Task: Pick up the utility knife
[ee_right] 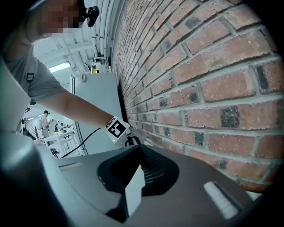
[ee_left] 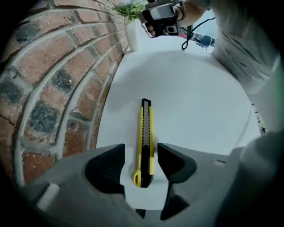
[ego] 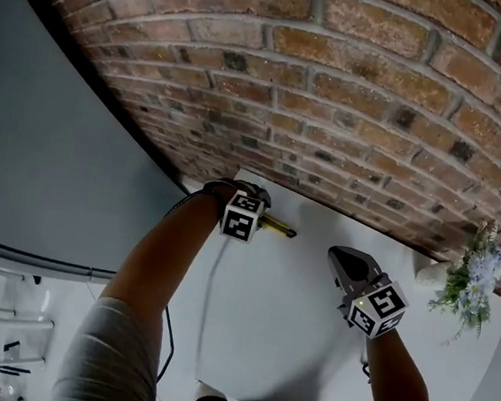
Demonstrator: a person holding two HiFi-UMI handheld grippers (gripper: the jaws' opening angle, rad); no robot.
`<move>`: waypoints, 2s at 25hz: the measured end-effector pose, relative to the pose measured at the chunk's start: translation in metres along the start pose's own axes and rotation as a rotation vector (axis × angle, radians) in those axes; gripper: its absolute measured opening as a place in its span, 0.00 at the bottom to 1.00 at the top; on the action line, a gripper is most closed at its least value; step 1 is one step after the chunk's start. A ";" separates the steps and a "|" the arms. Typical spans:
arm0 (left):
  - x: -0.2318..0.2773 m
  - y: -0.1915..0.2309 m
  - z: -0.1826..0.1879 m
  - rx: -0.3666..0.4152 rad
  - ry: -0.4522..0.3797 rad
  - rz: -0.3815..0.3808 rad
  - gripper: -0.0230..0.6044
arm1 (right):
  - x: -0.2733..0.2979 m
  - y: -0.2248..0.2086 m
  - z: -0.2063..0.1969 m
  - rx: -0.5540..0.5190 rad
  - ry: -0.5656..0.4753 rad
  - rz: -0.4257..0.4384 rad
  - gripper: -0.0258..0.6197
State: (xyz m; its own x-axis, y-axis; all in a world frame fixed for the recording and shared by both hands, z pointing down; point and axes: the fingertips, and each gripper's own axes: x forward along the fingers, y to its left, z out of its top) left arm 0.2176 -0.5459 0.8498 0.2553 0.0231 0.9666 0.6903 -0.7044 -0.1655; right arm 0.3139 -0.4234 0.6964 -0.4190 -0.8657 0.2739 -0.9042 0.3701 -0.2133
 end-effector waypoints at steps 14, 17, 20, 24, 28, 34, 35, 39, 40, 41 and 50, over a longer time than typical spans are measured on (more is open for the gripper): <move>0.006 -0.011 0.007 0.045 0.044 -0.273 0.23 | 0.033 -0.023 -0.003 0.026 -0.006 -0.005 0.05; 0.011 -0.017 0.006 -0.020 0.023 -0.279 0.22 | 0.031 -0.017 -0.004 0.033 0.000 -0.006 0.05; 0.007 -0.019 0.006 -0.113 -0.038 -0.233 0.22 | 0.026 -0.014 -0.002 0.038 0.005 -0.009 0.05; -0.010 -0.004 0.008 -0.205 -0.129 -0.121 0.22 | 0.022 -0.016 0.006 0.022 0.005 -0.027 0.05; -0.036 -0.006 0.013 -0.291 -0.217 -0.069 0.22 | 0.017 -0.009 0.017 0.008 0.003 -0.038 0.05; -0.092 -0.012 0.014 -0.416 -0.354 0.037 0.22 | 0.012 0.009 0.045 -0.019 -0.004 -0.045 0.05; -0.104 -0.014 0.013 -0.440 -0.382 0.055 0.22 | 0.012 0.014 0.051 -0.025 -0.006 -0.046 0.05; -0.160 -0.025 0.014 -0.542 -0.519 0.134 0.22 | 0.012 0.040 0.087 -0.055 -0.018 -0.045 0.05; -0.175 -0.027 0.014 -0.567 -0.552 0.157 0.22 | 0.012 0.046 0.098 -0.060 -0.024 -0.045 0.05; -0.191 -0.029 0.013 -0.592 -0.588 0.182 0.22 | 0.012 0.053 0.109 -0.067 -0.030 -0.045 0.05; -0.361 -0.047 0.017 -0.756 -0.886 0.425 0.22 | 0.012 0.122 0.215 -0.153 -0.079 -0.031 0.05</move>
State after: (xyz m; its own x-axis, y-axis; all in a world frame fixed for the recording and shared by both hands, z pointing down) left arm 0.1046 -0.5092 0.5054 0.9359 -0.0431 0.3495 -0.0481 -0.9988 0.0057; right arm 0.2170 -0.4609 0.4721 -0.3885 -0.8990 0.2022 -0.9211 0.3847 -0.0591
